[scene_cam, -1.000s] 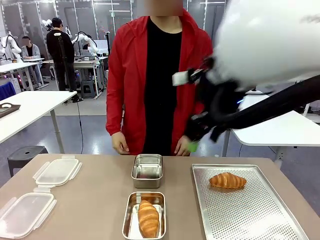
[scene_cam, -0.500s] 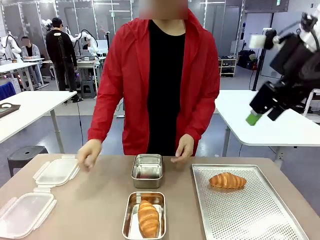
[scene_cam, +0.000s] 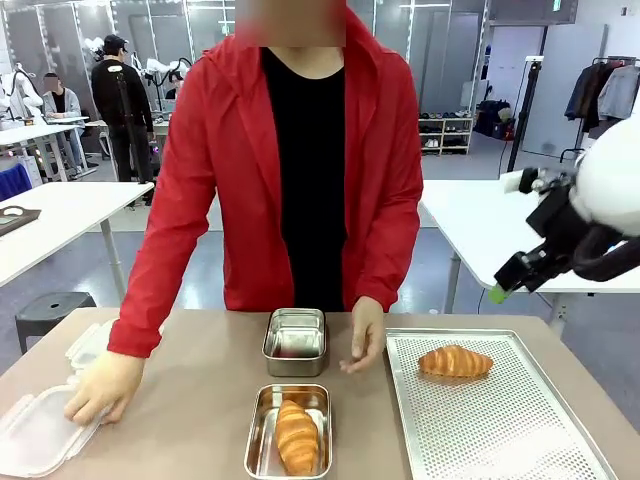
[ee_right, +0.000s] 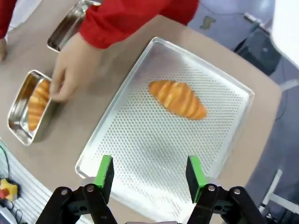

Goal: Place the bread into the airtight container.
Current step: Pick up a Butter Roll and place it into an empty Airtight Container.

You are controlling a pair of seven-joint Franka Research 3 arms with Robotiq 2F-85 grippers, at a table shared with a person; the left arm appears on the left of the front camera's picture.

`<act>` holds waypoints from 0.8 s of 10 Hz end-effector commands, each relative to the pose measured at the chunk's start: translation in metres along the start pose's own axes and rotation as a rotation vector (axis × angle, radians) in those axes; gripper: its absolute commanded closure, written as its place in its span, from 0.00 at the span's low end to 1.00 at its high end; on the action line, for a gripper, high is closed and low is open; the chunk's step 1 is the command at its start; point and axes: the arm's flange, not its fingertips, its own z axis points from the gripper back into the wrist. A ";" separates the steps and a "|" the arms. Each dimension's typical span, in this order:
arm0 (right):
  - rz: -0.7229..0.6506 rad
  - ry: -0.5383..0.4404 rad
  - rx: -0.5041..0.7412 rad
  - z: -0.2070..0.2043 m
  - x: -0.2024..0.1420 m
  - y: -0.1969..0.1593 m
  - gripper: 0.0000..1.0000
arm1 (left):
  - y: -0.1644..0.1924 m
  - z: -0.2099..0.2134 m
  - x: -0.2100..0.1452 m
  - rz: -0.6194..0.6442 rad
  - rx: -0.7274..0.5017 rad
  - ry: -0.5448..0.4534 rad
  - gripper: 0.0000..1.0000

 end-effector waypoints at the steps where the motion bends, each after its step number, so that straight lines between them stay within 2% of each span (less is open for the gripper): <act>1: -0.005 0.034 0.145 -0.063 0.009 0.007 0.22 | -0.001 0.001 0.001 -0.007 -0.002 0.000 0.00; 2: -0.018 0.041 0.147 -0.066 0.006 0.002 0.22 | -0.001 0.001 0.001 -0.007 -0.002 0.000 0.00; 3: -0.083 -0.063 0.182 -0.027 -0.003 -0.017 0.22 | -0.001 0.001 0.001 -0.007 -0.002 0.000 0.00; 4: -0.190 -0.191 0.164 0.034 -0.029 -0.056 0.22 | -0.001 0.001 0.001 -0.007 -0.002 0.000 0.00; 5: -0.332 -0.314 0.114 0.101 -0.080 -0.100 0.22 | -0.001 0.001 0.001 -0.007 -0.002 0.000 0.00; 6: -0.449 -0.406 0.103 0.144 -0.129 -0.125 0.22 | -0.001 0.001 0.001 -0.007 -0.002 0.000 0.00; 7: -0.543 -0.476 0.097 0.168 -0.172 -0.141 0.22 | -0.001 0.001 0.001 -0.007 -0.002 0.000 0.00; 8: -0.591 -0.520 0.106 0.173 -0.200 -0.144 0.22 | -0.001 0.001 0.001 -0.007 -0.002 0.000 0.00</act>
